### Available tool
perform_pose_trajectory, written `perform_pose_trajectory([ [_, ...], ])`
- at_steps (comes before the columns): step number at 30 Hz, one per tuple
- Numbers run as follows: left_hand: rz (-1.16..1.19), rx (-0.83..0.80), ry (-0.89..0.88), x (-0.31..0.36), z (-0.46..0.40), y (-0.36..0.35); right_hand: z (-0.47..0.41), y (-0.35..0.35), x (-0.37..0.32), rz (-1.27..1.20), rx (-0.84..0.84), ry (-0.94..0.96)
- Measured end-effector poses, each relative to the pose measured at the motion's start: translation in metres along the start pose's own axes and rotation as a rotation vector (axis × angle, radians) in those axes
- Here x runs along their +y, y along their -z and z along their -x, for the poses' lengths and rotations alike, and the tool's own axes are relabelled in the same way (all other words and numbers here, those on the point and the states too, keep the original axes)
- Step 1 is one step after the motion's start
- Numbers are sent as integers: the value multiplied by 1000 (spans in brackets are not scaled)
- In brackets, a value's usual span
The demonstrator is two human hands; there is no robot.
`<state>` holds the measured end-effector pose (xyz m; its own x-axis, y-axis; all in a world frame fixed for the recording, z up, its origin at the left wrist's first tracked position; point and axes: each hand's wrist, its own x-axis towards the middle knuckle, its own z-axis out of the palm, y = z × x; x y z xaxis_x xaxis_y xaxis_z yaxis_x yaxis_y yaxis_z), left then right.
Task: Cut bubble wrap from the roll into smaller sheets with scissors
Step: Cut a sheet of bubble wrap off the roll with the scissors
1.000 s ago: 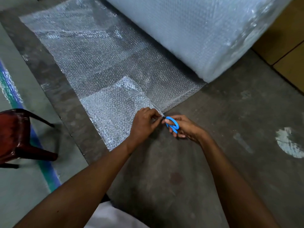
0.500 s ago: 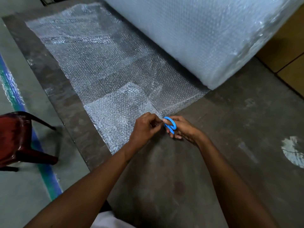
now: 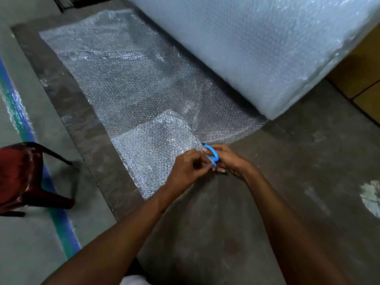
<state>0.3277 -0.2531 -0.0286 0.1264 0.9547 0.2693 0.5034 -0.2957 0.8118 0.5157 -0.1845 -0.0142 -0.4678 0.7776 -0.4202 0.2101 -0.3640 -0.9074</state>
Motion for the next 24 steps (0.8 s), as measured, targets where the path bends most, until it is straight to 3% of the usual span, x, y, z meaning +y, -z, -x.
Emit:
perform_pose_trajectory([
  [24,106,-4,3,-2,0,9,-35,-17,-11,-121,92,-41],
])
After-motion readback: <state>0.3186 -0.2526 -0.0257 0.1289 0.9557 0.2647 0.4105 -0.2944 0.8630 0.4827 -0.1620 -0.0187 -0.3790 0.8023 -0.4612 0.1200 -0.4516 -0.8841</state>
